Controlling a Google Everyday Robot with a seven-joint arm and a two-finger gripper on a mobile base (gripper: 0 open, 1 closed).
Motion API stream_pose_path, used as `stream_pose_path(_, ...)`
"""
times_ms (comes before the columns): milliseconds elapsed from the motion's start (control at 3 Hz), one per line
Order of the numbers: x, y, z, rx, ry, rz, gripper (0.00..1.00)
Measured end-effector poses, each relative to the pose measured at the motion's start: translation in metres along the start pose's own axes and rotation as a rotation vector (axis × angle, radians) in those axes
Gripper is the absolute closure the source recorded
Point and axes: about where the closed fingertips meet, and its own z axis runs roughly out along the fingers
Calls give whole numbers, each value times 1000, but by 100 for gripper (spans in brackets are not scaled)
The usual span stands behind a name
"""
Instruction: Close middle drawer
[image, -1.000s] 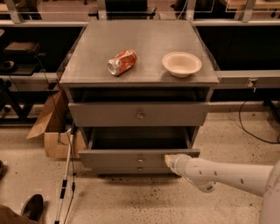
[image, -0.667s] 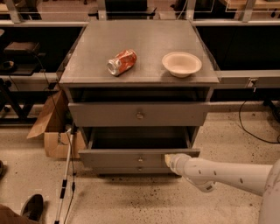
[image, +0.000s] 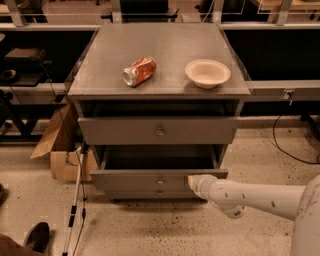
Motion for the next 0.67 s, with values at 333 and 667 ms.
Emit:
stream_pose_path(333, -2, -1, 1, 6, 0, -4, 100)
stream_pose_path(667, -3, -1, 2, 12, -1, -9, 100)
